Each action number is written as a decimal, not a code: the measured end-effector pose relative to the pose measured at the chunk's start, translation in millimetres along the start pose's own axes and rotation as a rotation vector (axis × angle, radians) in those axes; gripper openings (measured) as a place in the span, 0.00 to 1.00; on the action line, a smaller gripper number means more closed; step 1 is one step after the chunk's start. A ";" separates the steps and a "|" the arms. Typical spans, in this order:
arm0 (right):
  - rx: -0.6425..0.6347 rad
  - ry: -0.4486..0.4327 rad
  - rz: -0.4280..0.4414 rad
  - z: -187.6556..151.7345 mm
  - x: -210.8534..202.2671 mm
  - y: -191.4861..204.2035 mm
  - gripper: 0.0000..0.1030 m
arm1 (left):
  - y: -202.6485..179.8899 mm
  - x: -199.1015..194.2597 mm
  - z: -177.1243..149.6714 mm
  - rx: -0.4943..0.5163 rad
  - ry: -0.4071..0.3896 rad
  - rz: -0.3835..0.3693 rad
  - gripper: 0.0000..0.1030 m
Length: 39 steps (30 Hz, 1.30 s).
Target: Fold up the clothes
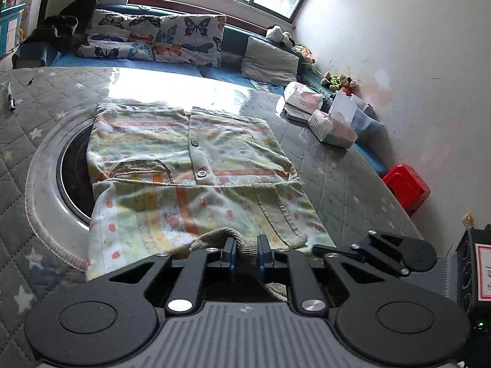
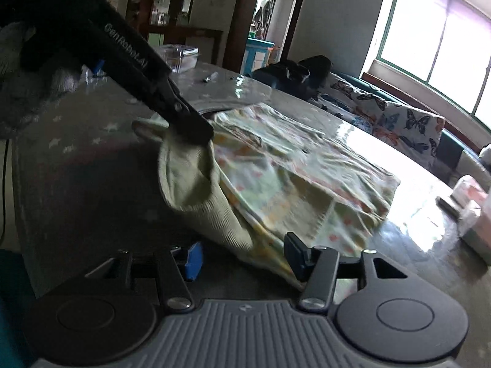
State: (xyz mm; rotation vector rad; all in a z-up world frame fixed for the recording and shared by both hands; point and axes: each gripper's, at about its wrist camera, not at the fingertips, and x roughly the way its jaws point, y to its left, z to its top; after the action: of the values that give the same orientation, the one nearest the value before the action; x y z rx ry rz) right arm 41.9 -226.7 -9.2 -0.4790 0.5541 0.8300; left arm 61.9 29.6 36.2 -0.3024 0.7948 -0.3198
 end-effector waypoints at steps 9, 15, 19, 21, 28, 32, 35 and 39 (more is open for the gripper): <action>0.254 -0.021 0.106 20.2 9.6 -34.7 0.14 | 15.9 -20.0 -21.5 0.069 -0.029 -0.001 0.28; 0.285 -0.042 0.090 33.8 8.3 -43.3 0.09 | 22.2 -44.5 -41.1 0.212 -0.127 0.122 0.51; 0.312 -0.064 0.075 42.6 9.1 -49.7 0.08 | 22.3 -36.1 -47.5 0.306 -0.131 0.201 0.56; 0.321 -0.070 0.070 45.7 9.7 -52.0 0.08 | 19.4 -28.6 -51.5 0.367 -0.129 0.222 0.56; 0.335 -0.081 0.059 50.7 12.9 -58.9 0.07 | 19.5 -4.3 -58.2 0.546 -0.136 0.311 0.54; 0.350 -0.086 0.057 49.1 14.5 -60.6 0.05 | 23.3 1.7 -62.0 0.617 -0.140 0.326 0.29; 0.360 -0.090 0.063 44.6 13.5 -59.4 0.04 | 23.3 2.0 -64.1 0.646 -0.156 0.320 0.14; 0.375 -0.116 0.066 39.0 4.0 -56.5 0.03 | 21.9 -6.5 -64.2 0.629 -0.181 0.299 0.07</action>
State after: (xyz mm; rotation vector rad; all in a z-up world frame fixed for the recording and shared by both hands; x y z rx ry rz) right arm 99.3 -234.4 28.0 -0.0693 0.6037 0.7888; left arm 14.1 42.8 -10.6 0.3716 0.5169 -0.2416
